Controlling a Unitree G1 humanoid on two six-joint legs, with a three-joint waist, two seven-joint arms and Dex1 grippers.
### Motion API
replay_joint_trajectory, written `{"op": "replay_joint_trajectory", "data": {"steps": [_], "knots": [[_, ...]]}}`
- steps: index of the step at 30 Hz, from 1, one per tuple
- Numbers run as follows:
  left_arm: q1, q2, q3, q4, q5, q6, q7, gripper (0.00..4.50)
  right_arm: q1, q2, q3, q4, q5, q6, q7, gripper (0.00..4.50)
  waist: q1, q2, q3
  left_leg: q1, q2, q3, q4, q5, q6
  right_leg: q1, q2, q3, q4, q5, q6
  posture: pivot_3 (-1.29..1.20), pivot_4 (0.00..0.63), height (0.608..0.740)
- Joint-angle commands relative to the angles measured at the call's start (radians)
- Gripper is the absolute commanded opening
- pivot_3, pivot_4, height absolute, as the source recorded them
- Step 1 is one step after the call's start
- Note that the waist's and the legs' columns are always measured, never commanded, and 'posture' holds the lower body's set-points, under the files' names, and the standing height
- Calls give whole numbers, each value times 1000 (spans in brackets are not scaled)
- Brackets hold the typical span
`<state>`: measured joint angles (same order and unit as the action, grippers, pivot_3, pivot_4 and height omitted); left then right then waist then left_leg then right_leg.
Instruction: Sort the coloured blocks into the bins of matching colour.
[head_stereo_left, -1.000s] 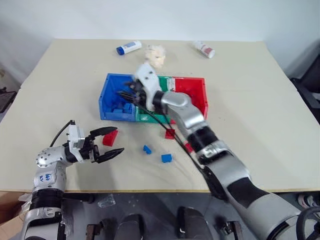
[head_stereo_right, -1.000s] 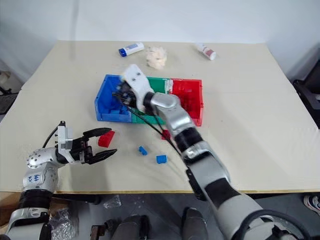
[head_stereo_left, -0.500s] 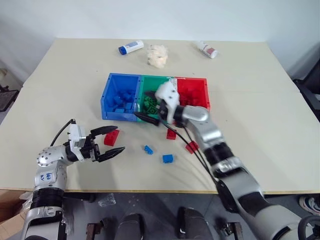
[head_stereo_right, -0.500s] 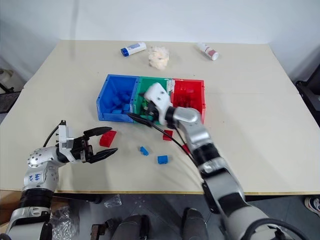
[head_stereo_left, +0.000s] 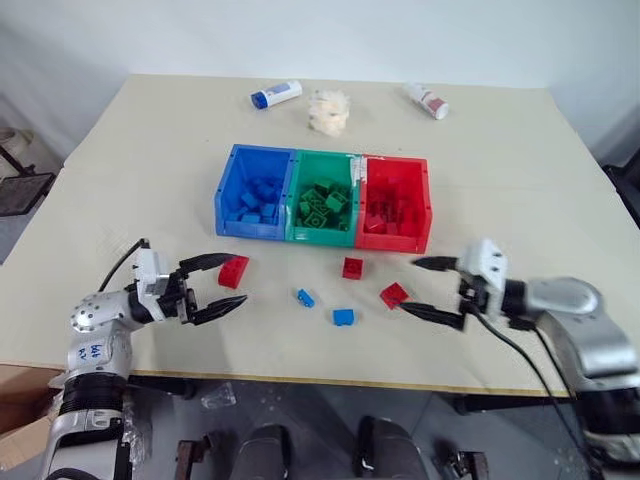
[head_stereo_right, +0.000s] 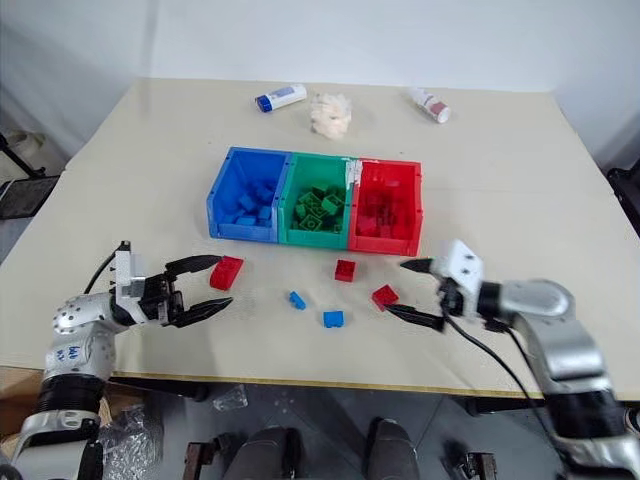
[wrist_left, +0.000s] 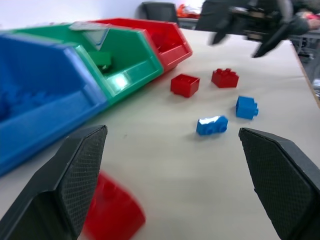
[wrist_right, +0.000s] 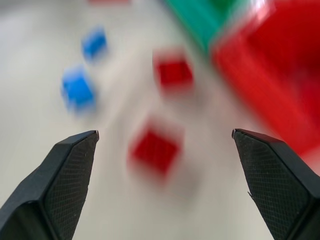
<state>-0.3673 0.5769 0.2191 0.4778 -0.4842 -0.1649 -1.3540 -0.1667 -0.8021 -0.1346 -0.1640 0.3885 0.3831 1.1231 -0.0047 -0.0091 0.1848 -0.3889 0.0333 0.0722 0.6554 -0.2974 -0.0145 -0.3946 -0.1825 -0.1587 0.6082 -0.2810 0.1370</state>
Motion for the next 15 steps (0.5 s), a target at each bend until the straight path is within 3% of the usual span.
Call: {"op": "replay_joint_trajectory", "data": {"steps": [1, 9, 15], "knots": [[0, 12, 9, -11, -4, -12, -14, 4500, 63, -73, -105, -82, 69, 105, -6, 4469, 0, 0, 0, 0, 0, 0, 1, 0, 0, 0, 0, 0, 0, 0, 0, 0, 150, 740], [-1, 21, 13, 3, -5, -13, -33, 4500, 150, -101, -170, -109, 66, 81, -16, 4469, 2, 0, 0, 0, 1, 0, 4, -1, 1, 1, 0, 0, 0, 1, -1, 0, 150, 740], [-11, 8, 4, 0, -1, -15, -27, 4500, 52, -14, -14, -132, 40, 86, -80, 4469, 2, 0, 0, 0, 1, 0, 4, -1, 1, 1, 0, 0, 1, 2, -1, 0, 150, 740]]}}
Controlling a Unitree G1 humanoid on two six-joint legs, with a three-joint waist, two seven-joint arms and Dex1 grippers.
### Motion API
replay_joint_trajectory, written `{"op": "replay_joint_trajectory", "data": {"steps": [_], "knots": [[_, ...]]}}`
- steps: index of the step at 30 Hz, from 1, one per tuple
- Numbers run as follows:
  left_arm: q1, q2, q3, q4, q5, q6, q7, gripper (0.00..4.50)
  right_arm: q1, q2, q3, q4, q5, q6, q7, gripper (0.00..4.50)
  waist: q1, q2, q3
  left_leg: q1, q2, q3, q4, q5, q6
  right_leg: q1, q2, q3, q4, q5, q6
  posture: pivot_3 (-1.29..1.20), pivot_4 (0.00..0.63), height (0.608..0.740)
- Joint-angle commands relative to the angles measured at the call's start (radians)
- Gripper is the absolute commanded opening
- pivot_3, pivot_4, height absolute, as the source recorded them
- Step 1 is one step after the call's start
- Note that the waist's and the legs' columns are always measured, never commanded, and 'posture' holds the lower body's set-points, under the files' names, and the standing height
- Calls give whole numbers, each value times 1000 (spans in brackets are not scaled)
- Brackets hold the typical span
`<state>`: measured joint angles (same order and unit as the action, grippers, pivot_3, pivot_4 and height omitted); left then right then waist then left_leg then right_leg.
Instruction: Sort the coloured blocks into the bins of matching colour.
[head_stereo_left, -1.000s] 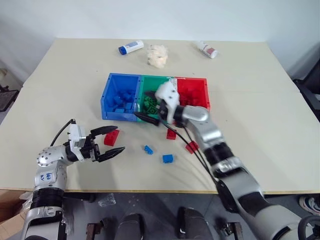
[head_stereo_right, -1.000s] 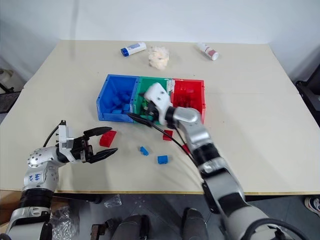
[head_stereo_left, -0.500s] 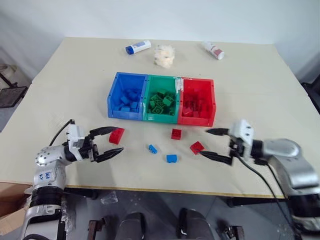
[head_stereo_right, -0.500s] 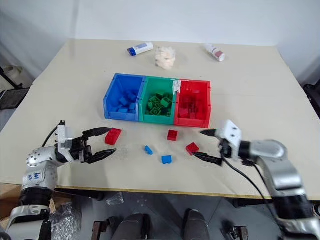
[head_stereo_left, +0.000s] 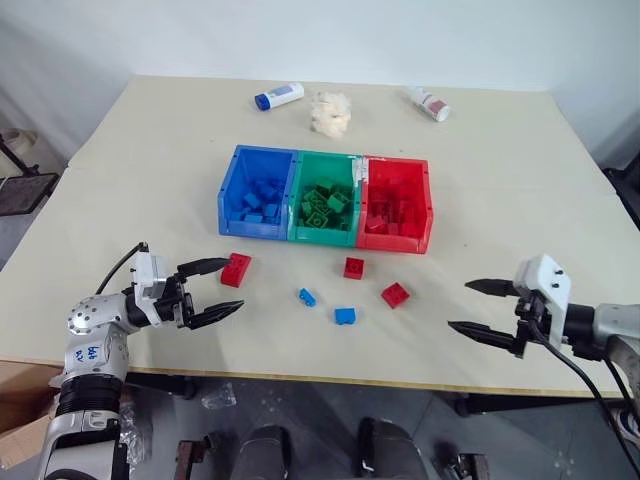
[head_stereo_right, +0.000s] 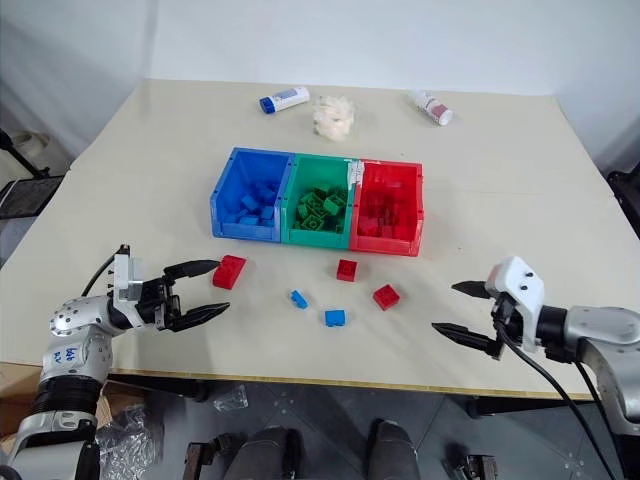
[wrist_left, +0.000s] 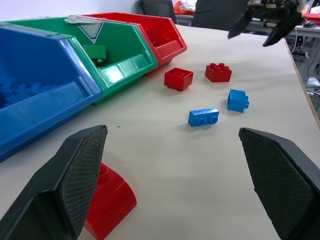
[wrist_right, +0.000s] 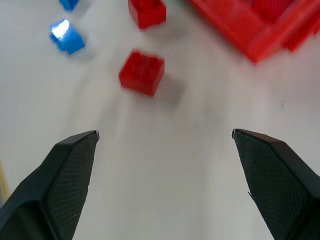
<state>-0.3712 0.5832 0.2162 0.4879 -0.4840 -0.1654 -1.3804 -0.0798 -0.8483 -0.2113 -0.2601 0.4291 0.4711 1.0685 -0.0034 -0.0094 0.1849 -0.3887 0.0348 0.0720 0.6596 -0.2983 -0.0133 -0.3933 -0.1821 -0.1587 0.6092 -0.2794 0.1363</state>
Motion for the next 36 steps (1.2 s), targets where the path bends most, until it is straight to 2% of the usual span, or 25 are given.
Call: {"op": "replay_joint_trajectory", "data": {"steps": [1, 9, 12, 17, 18, 24, 27, 31, 36], "knots": [[-5, -2, 5, -16, -2, -14, 1, 4500, -58, 50, 94, -25, -12, -1, -37, 4469, 1, 0, 0, 0, 0, 0, 0, 0, 0, 0, 0, 0, 0, 0, 0, 0, 150, 740], [37, -26, -4, -85, -9, -1, 21, 4500, -233, 188, 298, 164, -153, -64, -109, 4469, -1, 0, 0, -1, 0, 0, 2, -1, 1, 0, 0, 0, 0, 0, 1, 0, 150, 740], [61, -24, 1, -117, -16, 9, 30, 4500, -263, 206, 326, 212, -182, -84, -115, 3888, -1, 0, 0, -1, 0, 0, 2, -1, 1, 0, 0, 0, 1, 0, 1, 0, 150, 740], [94, -13, 15, -150, -26, 21, 38, 4500, -255, 207, 310, 182, -163, -74, -109, 2156, 0, 0, 0, -1, 0, 0, 2, -1, 1, 0, 0, 0, 1, 0, 1, 0, 150, 740], [98, -13, 16, -153, -27, 23, 38, 4500, -251, 206, 306, 177, -161, -73, -110, 1939, 0, 0, 0, -1, 0, 0, 2, -1, 1, 0, 0, 0, 1, 0, 1, 0, 150, 740], [100, -15, 19, -152, -24, 29, 42, 4500, -204, 210, 256, 114, -122, -56, -137, 1936, 1, 0, 0, -1, 0, 0, 2, -1, 1, 0, 0, 0, 0, 0, 1, 0, 150, 740], [83, -19, 13, -136, -20, 27, 40, 4500, -228, 222, 225, 69, -84, -29, -161, 1936, 1, 0, 0, -1, 0, 0, 2, -1, 1, 0, 0, 0, 1, 0, 1, 0, 150, 740], [60, -27, 1, -120, -14, 26, 35, 4500, -374, 269, 189, 158, -98, -61, -234, 1936, -6, 0, 0, -1, 0, 0, 3, -1, 1, -1, 0, 1, 1, 0, 1, 0, 150, 740], [29, -40, -13, -94, -6, 19, 28, 4500, -594, 336, 188, 419, -164, -195, -305, 1936, -13, 0, 0, -1, 0, 0, 2, -1, 1, -1, 0, 0, 2, 0, 0, 0, 150, 740]]}}
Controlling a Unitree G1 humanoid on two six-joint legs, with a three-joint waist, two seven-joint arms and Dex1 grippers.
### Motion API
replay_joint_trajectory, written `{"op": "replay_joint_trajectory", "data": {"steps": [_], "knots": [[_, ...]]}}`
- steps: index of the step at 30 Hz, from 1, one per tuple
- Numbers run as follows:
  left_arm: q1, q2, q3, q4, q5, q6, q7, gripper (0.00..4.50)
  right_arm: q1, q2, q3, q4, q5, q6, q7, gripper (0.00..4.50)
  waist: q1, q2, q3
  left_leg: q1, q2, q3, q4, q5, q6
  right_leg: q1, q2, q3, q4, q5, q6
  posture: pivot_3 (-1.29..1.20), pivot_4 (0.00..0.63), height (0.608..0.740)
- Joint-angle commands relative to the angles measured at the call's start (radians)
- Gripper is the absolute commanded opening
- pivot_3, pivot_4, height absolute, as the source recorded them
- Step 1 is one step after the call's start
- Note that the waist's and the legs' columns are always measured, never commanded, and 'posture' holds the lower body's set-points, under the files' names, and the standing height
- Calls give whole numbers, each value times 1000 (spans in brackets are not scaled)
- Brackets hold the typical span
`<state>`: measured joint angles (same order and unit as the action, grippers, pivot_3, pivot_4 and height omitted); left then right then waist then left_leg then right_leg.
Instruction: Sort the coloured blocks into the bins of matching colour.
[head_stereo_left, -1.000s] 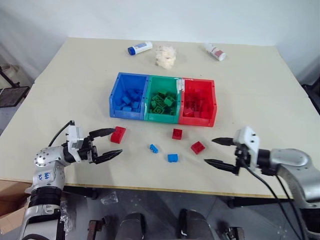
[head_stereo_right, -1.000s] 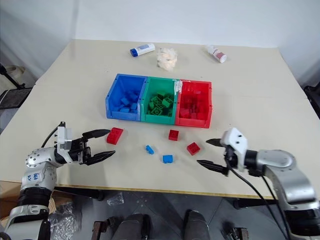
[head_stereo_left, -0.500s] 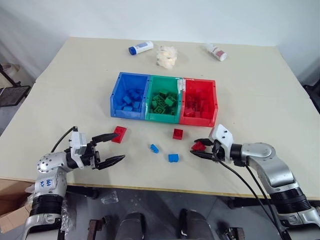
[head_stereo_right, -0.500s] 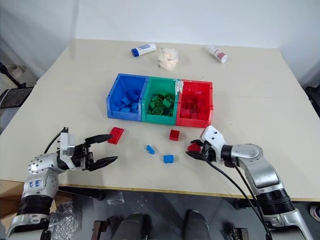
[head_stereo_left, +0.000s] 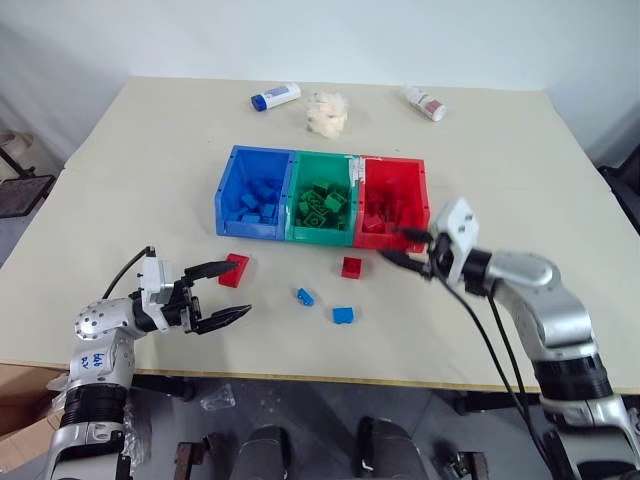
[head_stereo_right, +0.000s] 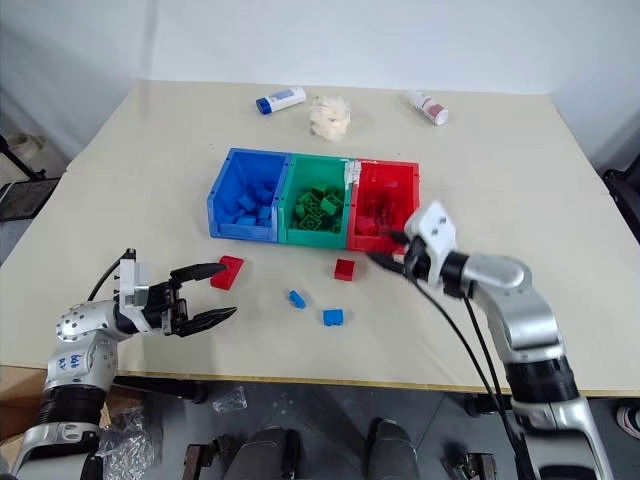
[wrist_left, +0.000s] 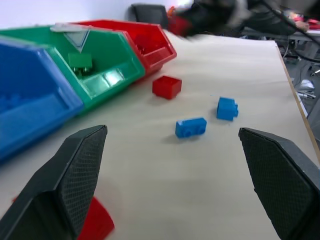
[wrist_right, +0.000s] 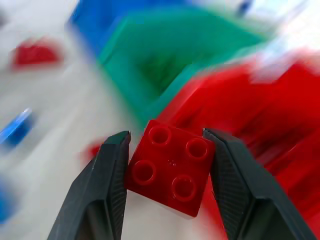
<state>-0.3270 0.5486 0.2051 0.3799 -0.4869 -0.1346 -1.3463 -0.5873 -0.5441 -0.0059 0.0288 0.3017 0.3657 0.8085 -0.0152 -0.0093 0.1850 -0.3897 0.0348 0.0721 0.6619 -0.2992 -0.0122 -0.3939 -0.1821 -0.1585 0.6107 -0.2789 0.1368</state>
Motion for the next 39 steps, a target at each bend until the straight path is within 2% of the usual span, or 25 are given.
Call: {"op": "replay_joint_trajectory", "data": {"steps": [1, 5, 7, 10, 13, 17, 20, 28, 33, 39], "knots": [[-22, -9, -6, 18, -2, -15, -9, 4500, -143, 52, -8, 209, -56, -108, -63, 2669, -3, 0, 0, 0, 0, 0, 0, 0, 0, 0, 0, 0, 0, 0, 0, 0, 150, 740], [-36, -16, -15, 28, 0, -22, -14, 4500, -245, 92, 18, 395, -120, -215, -75, 4039, -12, 0, 0, -1, -1, 0, 0, 0, 0, 0, 0, 0, 0, 0, 0, 0, 150, 740], [-39, -16, -17, 29, -1, -24, -16, 4500, -252, 93, 21, 414, -127, -238, -60, 4449, -13, 0, 0, -1, 0, 0, 0, 0, 0, 0, 0, 0, -1, 0, 0, 0, 150, 740], [-37, -14, -16, 26, -3, -24, -17, 4500, -226, 77, 17, 378, -115, -237, -29, 4449, -14, 0, 0, -1, -1, 1, 0, 0, 0, 0, 0, 0, -1, 0, 0, 0, 150, 740], [-27, -10, -13, 19, -6, -23, -21, 4500, -134, 26, 5, 236, -69, -184, 44, 4449, -10, 0, 0, -1, 0, 0, 0, 0, 0, 0, 0, 0, -1, 0, 0, 0, 150, 740], [-18, -3, -11, 22, -7, -21, -30, 4500, 87, -97, -27, -26, 41, -97, 188, 4449, -7, 0, 0, -1, -1, 0, 0, -1, 1, 0, 0, 0, -2, 0, 1, 0, 150, 740], [-25, 2, -7, 37, -7, -23, -37, 4500, 257, -187, -98, -176, 114, -32, 233, 4449, -5, 0, 0, -1, -1, 0, 0, -1, 1, 0, 0, 0, -2, 0, 1, 0, 150, 740], [-59, 9, -15, 89, 0, -31, -73, 4500, 575, -311, -308, -325, 192, 26, 262, 4449, -1, 0, 0, 0, 0, 0, 0, -1, 1, 1, 0, 0, -2, 1, 1, 0, 150, 740], [-77, 16, -15, 119, 4, -38, -90, 4500, 599, -315, -318, -344, 198, 41, 241, 4449, -3, 0, 0, 0, 0, 2, 1, -1, 1, 1, 0, 1, -3, 1, 1, 0, 150, 740], [-90, 15, -17, 130, 7, -43, -96, 4500, 485, -223, -159, -341, 170, 92, 149, 4449, -5, 0, 0, 0, 0, 1, 1, -1, 1, 1, 0, 1, -2, 2, 1, 0, 150, 740]]}}
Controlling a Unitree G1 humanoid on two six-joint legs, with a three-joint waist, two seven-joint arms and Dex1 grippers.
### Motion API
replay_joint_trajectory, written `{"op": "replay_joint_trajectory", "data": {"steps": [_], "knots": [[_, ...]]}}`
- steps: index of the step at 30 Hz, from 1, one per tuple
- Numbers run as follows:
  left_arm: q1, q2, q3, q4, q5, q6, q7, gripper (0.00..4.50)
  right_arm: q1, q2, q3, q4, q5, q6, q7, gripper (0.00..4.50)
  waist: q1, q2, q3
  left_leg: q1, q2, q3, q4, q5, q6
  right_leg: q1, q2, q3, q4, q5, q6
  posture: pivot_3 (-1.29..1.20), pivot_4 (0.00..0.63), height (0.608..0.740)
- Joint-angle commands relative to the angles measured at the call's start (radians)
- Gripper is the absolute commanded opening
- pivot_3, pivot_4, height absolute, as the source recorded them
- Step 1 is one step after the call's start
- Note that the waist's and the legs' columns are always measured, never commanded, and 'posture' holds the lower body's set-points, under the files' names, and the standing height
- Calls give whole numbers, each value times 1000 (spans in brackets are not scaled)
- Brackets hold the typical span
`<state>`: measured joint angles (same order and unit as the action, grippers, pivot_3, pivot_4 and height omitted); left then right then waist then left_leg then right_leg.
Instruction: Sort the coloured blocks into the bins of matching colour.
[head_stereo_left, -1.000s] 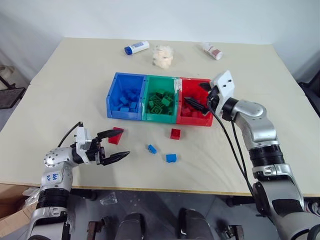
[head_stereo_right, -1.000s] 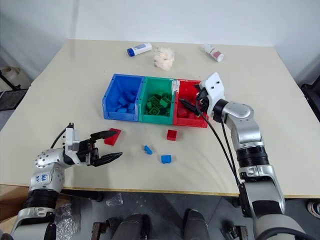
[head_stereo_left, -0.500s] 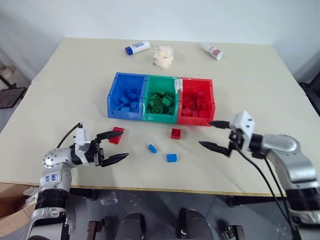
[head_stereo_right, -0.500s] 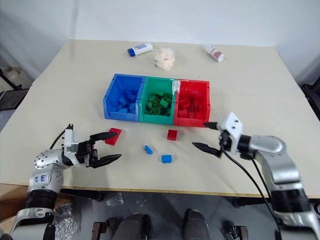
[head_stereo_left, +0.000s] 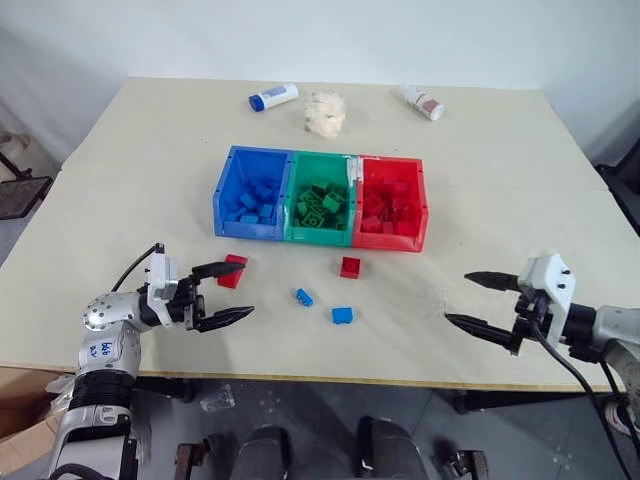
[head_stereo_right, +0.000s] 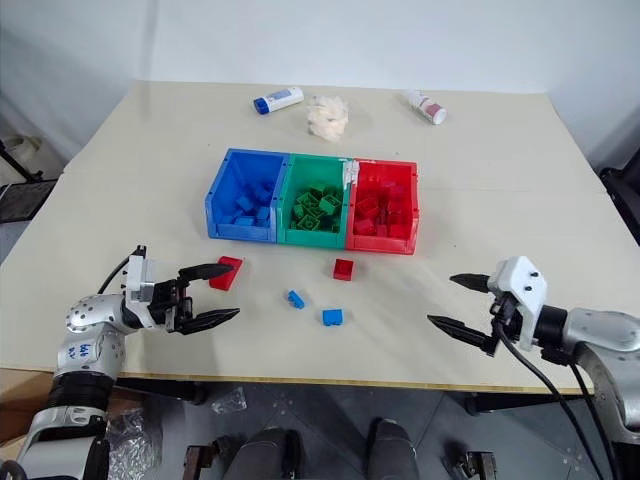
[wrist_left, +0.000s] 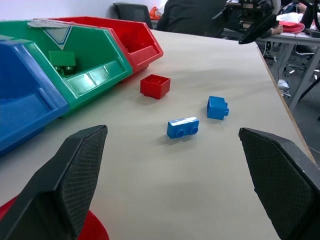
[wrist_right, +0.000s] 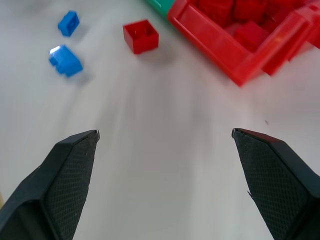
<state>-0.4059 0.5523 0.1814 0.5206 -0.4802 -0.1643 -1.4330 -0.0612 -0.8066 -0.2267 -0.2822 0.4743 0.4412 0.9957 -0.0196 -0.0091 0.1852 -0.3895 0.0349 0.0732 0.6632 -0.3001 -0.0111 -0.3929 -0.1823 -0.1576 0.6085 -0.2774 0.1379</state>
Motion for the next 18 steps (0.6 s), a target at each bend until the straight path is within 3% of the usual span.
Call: {"op": "replay_joint_trajectory", "data": {"steps": [1, 8, 18], "knots": [[-10, 9, 8, -15, -5, -9, -12, 4500, -67, 66, 97, -19, -13, 18, -53, 4449, -1, 0, 0, 0, 0, 0, 0, 0, 0, 0, 0, 0, 0, 0, 0, 0, 150, 740], [41, 7, 12, -85, -34, 20, -35, 4500, -224, 237, 256, 157, -107, -51, -120, 4449, -5, 0, 0, -1, 0, 0, 0, 0, 0, 0, 0, 0, 0, 0, 0, 0, 150, 740], [87, 18, 32, -124, -35, 21, -41, 4500, -394, 405, 345, 423, -214, -176, -162, 4449, -9, 0, 0, -1, 0, 0, 0, 0, 0, -1, 0, 0, 1, 0, 0, 0, 150, 740]]}}
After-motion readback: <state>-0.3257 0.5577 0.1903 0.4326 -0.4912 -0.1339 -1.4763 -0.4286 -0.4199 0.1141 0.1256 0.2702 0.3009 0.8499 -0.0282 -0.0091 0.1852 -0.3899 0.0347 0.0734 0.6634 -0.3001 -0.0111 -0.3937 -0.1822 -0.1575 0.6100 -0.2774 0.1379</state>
